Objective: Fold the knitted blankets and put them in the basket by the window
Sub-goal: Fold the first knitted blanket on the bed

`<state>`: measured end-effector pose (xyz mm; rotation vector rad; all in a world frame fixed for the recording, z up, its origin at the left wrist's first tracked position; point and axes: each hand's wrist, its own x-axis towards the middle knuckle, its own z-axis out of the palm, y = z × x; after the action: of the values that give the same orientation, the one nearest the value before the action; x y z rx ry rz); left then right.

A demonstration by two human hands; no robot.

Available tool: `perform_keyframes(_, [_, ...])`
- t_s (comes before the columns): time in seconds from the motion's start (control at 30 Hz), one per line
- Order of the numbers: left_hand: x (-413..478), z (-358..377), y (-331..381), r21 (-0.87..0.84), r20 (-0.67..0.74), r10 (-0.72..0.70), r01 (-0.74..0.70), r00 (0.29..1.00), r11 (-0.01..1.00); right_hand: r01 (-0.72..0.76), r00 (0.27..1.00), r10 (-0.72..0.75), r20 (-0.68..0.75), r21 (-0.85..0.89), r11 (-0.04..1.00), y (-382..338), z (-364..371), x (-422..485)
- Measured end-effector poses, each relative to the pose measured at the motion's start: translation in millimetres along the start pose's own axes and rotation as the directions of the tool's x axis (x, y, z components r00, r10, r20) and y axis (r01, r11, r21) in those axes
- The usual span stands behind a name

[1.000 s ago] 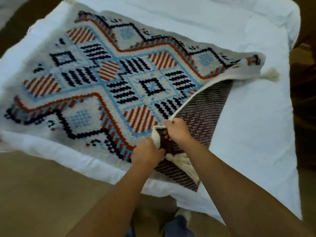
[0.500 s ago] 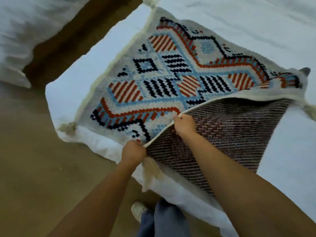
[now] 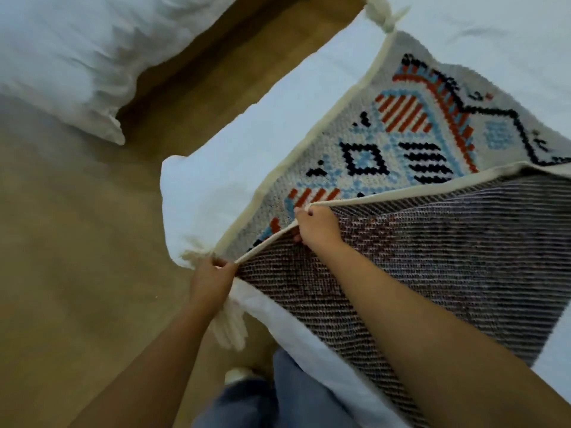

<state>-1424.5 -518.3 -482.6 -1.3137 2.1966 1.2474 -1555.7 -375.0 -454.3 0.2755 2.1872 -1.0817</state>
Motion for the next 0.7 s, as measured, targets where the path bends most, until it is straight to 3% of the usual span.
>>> perform_keyframes(0.07, [13.5,-10.7,-5.1,-0.119,0.0,-0.069,0.069,0.998,0.99,-0.007,1.0,0.007,0.0,-0.056,0.998,-12.7,16.9,10.4])
perform_keyframes(0.17, [29.4,-21.9,-10.4,-0.198,0.062,-0.05,0.062,0.997,0.978,-0.013,1.0,0.012,-0.009,-0.11,0.994,-29.5,43.9,24.6])
perform_keyframes(0.3, [50.1,-28.0,-24.3,0.005,0.273,0.126,-0.132,0.954,0.991,-0.096,0.991,0.087,-0.105,-0.084,0.992,-36.6,64.4,33.2])
perform_keyframes(0.4, [64.9,-30.2,-34.9,0.122,0.41,0.153,-0.22,0.899,0.968,-0.143,0.981,0.123,-0.15,-0.136,0.98,-34.3,72.6,33.4])
perform_keyframes(0.57, [85.6,-30.6,-32.7,0.272,0.522,0.186,-0.369,0.832,0.889,-0.152,0.972,0.136,-0.193,-0.071,0.986,-38.2,82.8,31.9])
perform_keyframes(0.7, [94.4,-53.0,-32.3,0.259,0.552,0.22,-0.416,0.804,0.871,-0.126,0.962,0.116,-0.247,-0.024,0.992,-40.1,94.2,24.9])
